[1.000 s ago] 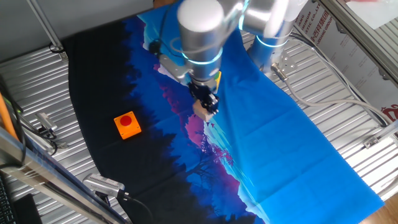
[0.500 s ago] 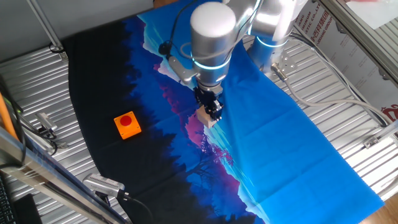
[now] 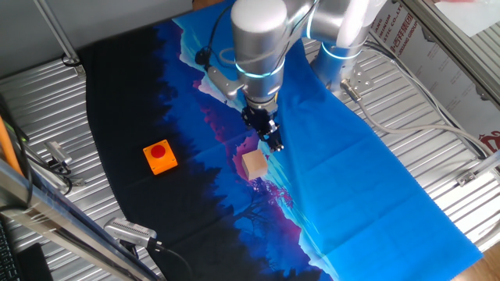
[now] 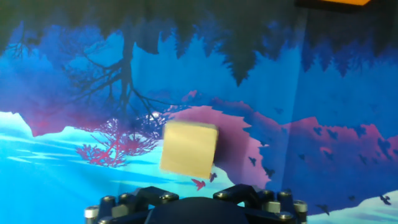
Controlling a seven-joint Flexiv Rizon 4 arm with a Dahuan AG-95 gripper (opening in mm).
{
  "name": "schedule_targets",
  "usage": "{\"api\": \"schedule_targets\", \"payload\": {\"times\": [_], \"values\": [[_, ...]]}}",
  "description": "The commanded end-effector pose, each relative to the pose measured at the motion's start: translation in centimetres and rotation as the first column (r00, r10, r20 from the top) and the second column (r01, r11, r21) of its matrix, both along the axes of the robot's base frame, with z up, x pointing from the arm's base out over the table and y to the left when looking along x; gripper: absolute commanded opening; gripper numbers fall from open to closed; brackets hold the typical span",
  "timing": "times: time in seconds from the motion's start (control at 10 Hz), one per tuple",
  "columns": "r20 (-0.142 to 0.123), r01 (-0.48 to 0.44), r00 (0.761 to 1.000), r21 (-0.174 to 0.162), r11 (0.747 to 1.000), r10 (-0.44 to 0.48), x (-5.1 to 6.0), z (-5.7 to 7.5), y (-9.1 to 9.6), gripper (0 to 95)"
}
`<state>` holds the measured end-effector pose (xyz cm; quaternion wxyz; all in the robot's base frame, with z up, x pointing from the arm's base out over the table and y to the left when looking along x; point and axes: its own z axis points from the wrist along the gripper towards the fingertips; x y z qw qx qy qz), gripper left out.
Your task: Pick up the small block on the left and move it to the right
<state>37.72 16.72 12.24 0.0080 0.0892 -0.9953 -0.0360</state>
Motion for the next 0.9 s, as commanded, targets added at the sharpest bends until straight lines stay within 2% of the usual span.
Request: {"api": "schedule_targets", "payload": {"times": [0.1, 0.6, 0.7, 0.8, 0.9], "values": [[0.005, -0.006, 1.0, 0.002, 1.0, 0.006, -0.2, 0.11, -0.02, 95.0], [0.002, -0.089, 0.996, 0.006, 0.996, 0.089, -0.2, 0.11, -0.02, 95.0], [0.004, -0.103, 0.995, 0.006, 0.995, 0.103, -0.21, 0.11, -0.02, 76.0], [0.008, -0.109, 0.994, 0.006, 0.994, 0.109, -0.21, 0.11, -0.02, 19.0], [0.007, -0.114, 0.994, 0.008, 0.994, 0.113, -0.21, 0.11, -0.02, 0.0]]}}
